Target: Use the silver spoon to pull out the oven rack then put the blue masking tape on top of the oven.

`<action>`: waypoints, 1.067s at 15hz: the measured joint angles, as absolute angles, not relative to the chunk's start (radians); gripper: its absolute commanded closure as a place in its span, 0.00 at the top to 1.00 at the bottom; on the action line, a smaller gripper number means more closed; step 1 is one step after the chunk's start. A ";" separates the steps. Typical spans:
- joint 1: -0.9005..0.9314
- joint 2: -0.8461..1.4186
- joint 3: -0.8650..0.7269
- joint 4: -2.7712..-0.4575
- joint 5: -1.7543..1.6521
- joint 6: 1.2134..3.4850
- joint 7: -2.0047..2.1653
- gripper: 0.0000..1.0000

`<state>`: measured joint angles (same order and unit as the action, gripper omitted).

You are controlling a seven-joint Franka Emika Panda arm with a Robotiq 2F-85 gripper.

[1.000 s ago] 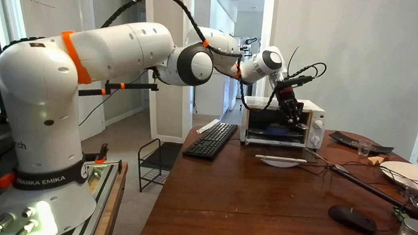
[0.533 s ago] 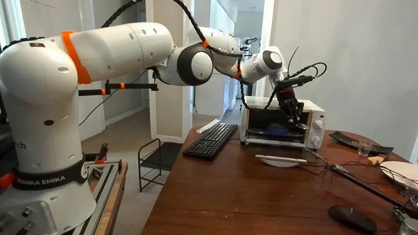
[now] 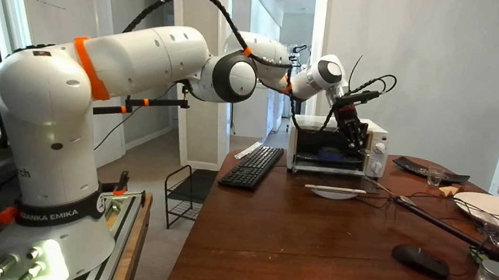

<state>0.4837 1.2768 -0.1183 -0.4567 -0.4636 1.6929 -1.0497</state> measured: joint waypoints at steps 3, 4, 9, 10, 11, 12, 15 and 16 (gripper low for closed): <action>0.500 1.290 -0.105 -0.457 -0.454 1.699 -1.041 0.02; 0.509 1.296 -0.103 -0.457 -0.453 1.699 -1.031 0.02; 0.538 1.311 -0.107 -0.456 -0.453 1.686 -0.920 0.02; 0.544 1.310 -0.110 -0.456 -0.453 1.670 -0.893 0.02; 0.550 1.308 -0.114 -0.456 -0.453 1.644 -0.858 0.02; 0.555 1.305 -0.117 -0.456 -0.453 1.609 -0.818 0.02; 0.561 1.302 -0.123 -0.459 -0.453 1.493 -0.702 0.02; 0.561 1.305 -0.123 -0.460 -0.452 1.453 -0.668 0.02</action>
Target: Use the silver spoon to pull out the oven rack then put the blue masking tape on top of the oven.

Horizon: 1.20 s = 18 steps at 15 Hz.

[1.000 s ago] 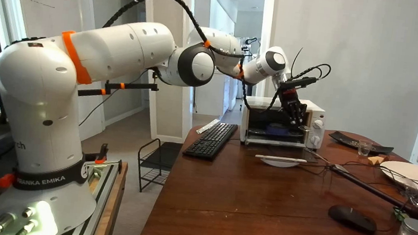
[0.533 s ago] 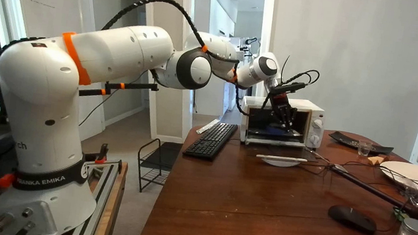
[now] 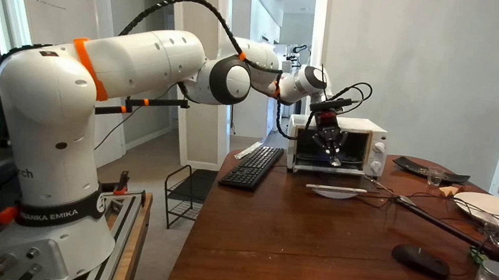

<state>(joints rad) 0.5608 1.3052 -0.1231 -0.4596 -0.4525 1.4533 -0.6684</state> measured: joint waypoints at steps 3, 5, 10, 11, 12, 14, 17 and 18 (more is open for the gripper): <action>0.555 1.317 -0.123 -0.460 -0.450 1.325 -0.580 0.02; 0.550 1.316 -0.123 -0.456 -0.442 1.250 -0.528 0.02; 0.533 1.319 -0.111 -0.460 -0.425 1.140 -0.473 0.02; 0.528 1.323 -0.108 -0.461 -0.418 1.111 -0.465 0.02; 0.521 1.328 -0.106 -0.460 -0.410 1.082 -0.456 0.02; 0.504 1.333 -0.098 -0.460 -0.400 1.056 -0.451 0.02; 0.484 1.333 -0.089 -0.456 -0.396 1.060 -0.451 0.02; 0.480 1.331 -0.085 -0.456 -0.396 1.070 -0.452 0.02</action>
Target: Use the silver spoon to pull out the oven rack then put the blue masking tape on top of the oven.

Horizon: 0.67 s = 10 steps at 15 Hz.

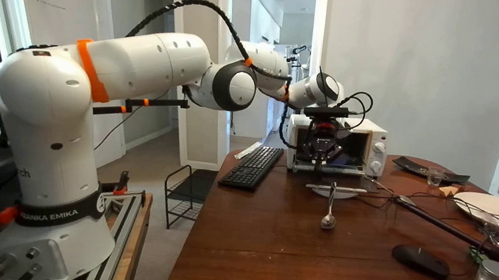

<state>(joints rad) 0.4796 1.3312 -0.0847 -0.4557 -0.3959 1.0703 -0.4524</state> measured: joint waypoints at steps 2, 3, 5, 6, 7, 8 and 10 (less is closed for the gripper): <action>0.474 1.329 -0.079 -0.455 -0.396 1.113 -0.467 0.02; 0.474 1.329 -0.078 -0.455 -0.398 1.162 -0.489 0.34; 0.479 1.329 -0.079 -0.455 -0.405 1.229 -0.517 0.17; 0.480 1.329 -0.080 -0.455 -0.405 1.228 -0.516 0.24; 0.479 1.328 -0.081 -0.456 -0.405 1.228 -0.516 0.33; 0.478 1.329 -0.081 -0.456 -0.405 1.228 -0.516 0.34; 0.477 1.328 -0.081 -0.456 -0.405 1.228 -0.516 0.60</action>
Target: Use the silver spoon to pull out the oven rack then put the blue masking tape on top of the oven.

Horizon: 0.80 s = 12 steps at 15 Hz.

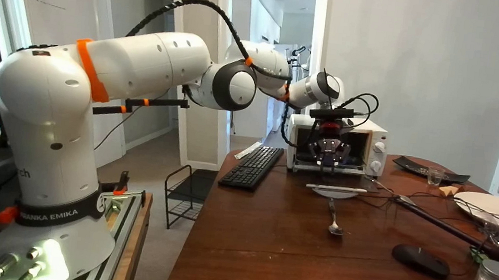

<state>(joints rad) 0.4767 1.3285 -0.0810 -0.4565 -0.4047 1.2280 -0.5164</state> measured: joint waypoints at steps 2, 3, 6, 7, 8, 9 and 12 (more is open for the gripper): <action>0.477 1.328 -0.084 -0.456 -0.405 1.227 -0.512 0.74; 0.476 1.328 -0.086 -0.456 -0.405 1.226 -0.506 0.83; 0.476 1.326 -0.090 -0.456 -0.405 1.220 -0.484 0.79; 0.476 1.325 -0.091 -0.456 -0.405 1.219 -0.477 0.56; 0.476 1.325 -0.091 -0.456 -0.405 1.219 -0.469 0.54; 0.476 1.325 -0.092 -0.456 -0.405 1.219 -0.458 0.47; 0.475 1.318 -0.092 -0.454 -0.401 1.216 -0.392 0.21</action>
